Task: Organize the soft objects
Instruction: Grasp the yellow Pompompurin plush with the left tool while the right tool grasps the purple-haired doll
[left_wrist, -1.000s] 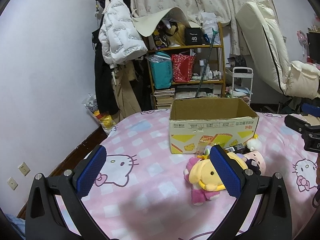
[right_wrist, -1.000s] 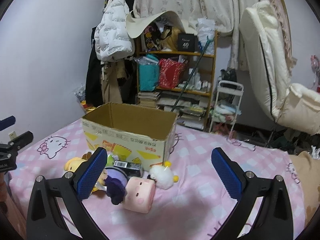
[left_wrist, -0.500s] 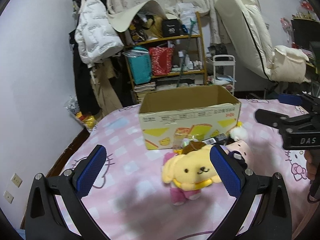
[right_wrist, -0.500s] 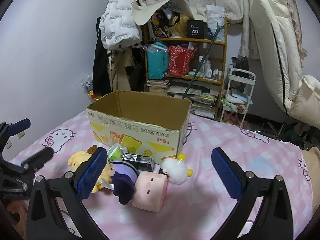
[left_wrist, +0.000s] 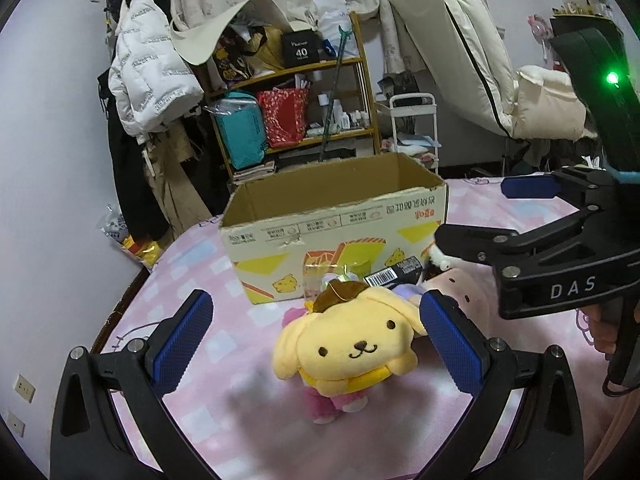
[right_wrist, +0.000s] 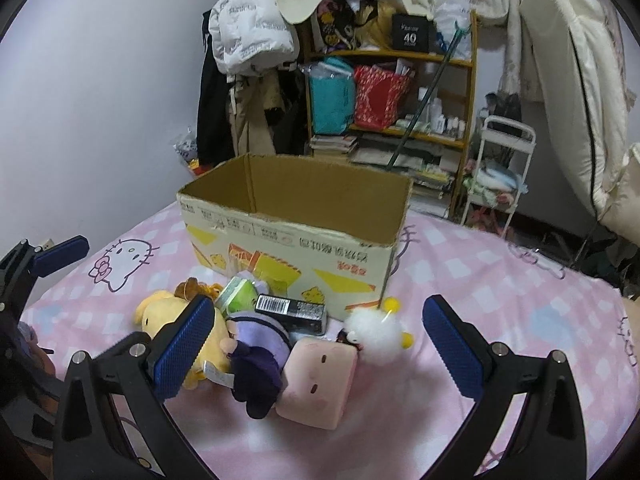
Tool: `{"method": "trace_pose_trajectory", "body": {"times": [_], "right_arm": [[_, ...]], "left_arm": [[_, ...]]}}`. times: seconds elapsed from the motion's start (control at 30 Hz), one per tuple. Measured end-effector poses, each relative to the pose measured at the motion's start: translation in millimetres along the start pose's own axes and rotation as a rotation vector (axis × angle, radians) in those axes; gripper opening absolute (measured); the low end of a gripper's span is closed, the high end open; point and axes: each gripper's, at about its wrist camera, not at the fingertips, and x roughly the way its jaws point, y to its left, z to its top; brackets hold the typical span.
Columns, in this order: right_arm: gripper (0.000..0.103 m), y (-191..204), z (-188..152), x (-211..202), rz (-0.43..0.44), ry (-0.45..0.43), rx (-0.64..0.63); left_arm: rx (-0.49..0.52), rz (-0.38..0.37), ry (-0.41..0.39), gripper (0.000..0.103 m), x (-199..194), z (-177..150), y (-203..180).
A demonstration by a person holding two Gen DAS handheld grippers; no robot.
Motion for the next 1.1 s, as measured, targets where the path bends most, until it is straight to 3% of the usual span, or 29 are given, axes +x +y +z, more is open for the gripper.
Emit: {"method": "trace_pose_trajectory", "body": {"times": [0.4, 0.5, 0.7, 0.97, 1.1], "right_arm": [[0.103, -7.1, -11.6, 28.5, 0.075, 0.105, 0.056], [0.091, -4.1, -14.5, 33.3, 0.104, 0.133, 0.053], [0.081, 0.7, -18.8, 42.9, 0.167, 0.179, 0.059], [0.078, -0.4, -20.3, 53.9, 0.231, 0.210, 0.116], [0.062, 3.8, -20.1, 59.5, 0.270, 0.226, 0.120]], "left_arm": [[0.016, -0.052, 0.110, 0.102, 33.7, -11.0, -11.2], [0.024, -0.058, 0.126, 0.102, 37.8, -13.2, -13.4], [0.045, -0.061, 0.153, 0.102, 46.8, -18.0, -17.8], [-0.004, -0.088, 0.177, 0.100, 54.5, -19.5, -8.1], [-0.016, -0.110, 0.188, 0.092, 58.0, -21.0, -6.0]]}}
